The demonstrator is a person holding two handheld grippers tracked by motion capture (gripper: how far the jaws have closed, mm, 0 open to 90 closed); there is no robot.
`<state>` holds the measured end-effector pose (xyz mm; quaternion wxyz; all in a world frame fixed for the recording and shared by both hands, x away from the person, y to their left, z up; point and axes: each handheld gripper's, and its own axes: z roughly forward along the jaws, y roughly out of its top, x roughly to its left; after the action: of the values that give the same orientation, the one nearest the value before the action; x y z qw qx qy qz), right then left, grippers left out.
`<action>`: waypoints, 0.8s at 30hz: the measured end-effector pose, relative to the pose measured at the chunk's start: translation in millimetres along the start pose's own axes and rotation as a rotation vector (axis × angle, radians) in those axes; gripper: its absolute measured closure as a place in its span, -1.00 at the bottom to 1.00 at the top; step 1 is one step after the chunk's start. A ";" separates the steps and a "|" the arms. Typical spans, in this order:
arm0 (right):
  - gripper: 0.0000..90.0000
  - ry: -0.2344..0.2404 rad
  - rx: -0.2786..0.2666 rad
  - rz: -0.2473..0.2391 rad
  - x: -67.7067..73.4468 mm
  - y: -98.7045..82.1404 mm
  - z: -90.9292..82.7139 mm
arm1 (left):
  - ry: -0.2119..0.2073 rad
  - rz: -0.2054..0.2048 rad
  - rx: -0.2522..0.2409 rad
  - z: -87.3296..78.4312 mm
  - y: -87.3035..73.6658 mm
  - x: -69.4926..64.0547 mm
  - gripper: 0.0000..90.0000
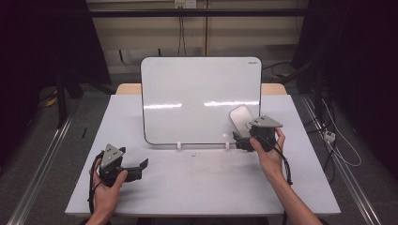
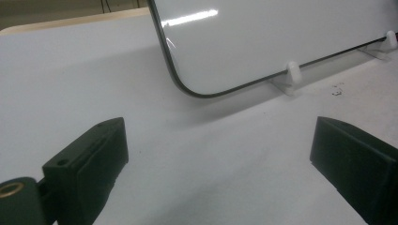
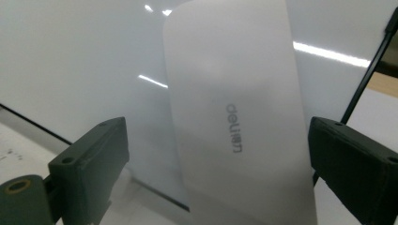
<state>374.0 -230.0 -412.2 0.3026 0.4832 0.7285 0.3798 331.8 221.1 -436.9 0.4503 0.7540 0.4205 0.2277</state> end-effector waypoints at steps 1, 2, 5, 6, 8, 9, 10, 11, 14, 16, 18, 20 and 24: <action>-0.89 0.002 -0.001 0.000 -0.2 -0.7 -1.3 | 0.001 -0.001 0.002 0.1 0.6 -0.5 -0.90; -0.88 -0.001 -0.003 0.006 0.1 -1.3 -4.1 | -0.002 -0.001 0.002 -0.1 1.0 -0.6 -0.90; -0.88 -0.003 -0.032 0.009 -0.2 -3.1 -10.8 | -0.007 0.003 -0.001 1.2 2.2 -1.3 -0.90; -0.87 -0.009 -0.039 0.000 -0.3 -3.9 -13.8 | -0.005 0.004 -0.001 1.7 2.0 -1.2 -0.90; -0.87 -0.001 -0.039 -0.002 -0.3 -5.3 -18.0 | -0.007 0.001 0.002 2.1 1.9 -0.7 -0.90; -0.88 0.002 -0.038 -0.003 -0.6 -6.1 -19.4 | -0.004 0.003 0.000 1.8 2.3 -0.3 -0.90; -0.87 -0.005 -0.040 -0.006 -1.2 -7.2 -21.7 | -0.006 0.004 -0.005 1.9 2.4 -0.1 -0.90; -0.87 -0.006 -0.044 -0.007 -2.1 -8.0 -23.4 | -0.003 0.004 -0.002 1.7 2.6 -0.2 -0.90; -0.86 -0.017 -0.037 0.003 -5.4 -11.0 -27.6 | -0.003 0.002 -0.002 1.9 2.7 -0.4 -0.90; -0.86 -0.008 -0.043 0.009 -7.7 -14.1 -31.2 | -0.003 0.006 0.001 1.7 2.5 -0.6 -0.90; -0.85 -0.010 -0.054 0.019 -9.7 -17.8 -36.0 | 0.002 0.006 0.003 1.6 2.4 -0.5 -0.90; -0.86 -0.001 -0.057 0.030 -11.8 -20.0 -39.6 | 0.017 0.002 -0.002 1.1 2.5 -0.7 -0.89; -0.86 0.000 -0.074 0.059 -15.5 -25.8 -46.8 | 0.015 -0.003 -0.006 1.2 2.6 -0.4 -0.89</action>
<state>329.3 -263.0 -408.1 0.3091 0.4929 0.6994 0.4151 333.5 219.6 -435.2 0.4497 0.7503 0.4244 0.2341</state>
